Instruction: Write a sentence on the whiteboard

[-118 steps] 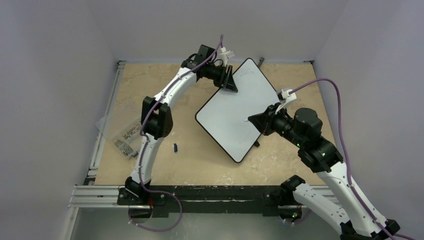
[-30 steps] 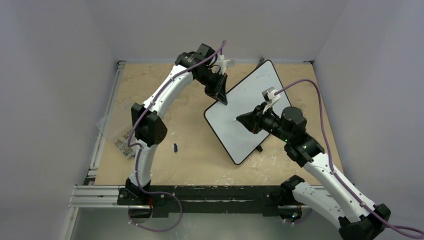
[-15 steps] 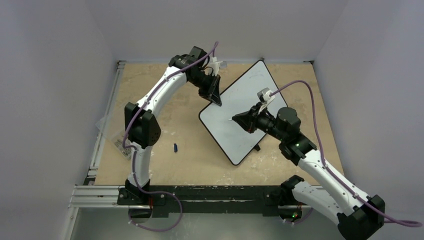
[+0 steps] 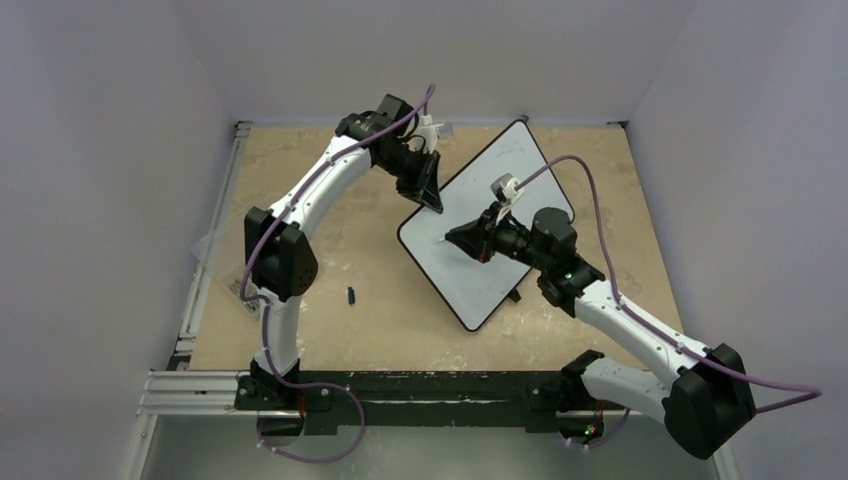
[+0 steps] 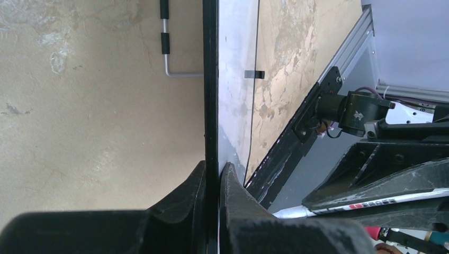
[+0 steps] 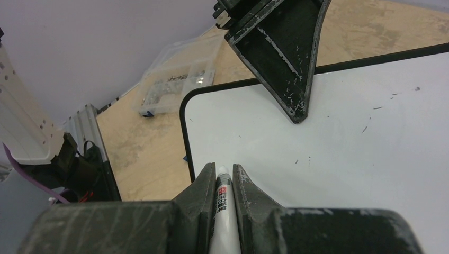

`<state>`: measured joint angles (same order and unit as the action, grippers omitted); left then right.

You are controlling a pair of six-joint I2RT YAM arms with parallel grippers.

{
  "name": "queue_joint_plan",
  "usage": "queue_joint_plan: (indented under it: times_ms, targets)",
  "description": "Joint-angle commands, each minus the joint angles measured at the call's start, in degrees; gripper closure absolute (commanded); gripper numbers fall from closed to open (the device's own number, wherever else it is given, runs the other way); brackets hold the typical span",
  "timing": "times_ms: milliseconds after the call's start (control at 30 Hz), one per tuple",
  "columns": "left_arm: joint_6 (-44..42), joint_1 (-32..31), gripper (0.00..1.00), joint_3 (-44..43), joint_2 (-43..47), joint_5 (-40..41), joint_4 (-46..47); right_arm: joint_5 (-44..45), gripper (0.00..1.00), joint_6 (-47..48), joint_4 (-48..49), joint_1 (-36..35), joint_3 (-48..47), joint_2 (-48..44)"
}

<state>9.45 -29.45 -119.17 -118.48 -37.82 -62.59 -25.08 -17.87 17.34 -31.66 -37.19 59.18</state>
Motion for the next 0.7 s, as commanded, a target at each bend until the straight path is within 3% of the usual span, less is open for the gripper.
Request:
queue_joint_plan:
  times_ms: [0,667]
  targets:
    - [-3.85,-1.23,1.0,1.86,0.82,12.29,1.35,-0.59,1.0,1.19,4.29,-1.43,-3.52,2.13]
    - [-4.01,-1.27,1.0,2.77,0.48,12.3,2.12,5.71,1.0,2.5,3.81,-4.73,-9.61,9.65]
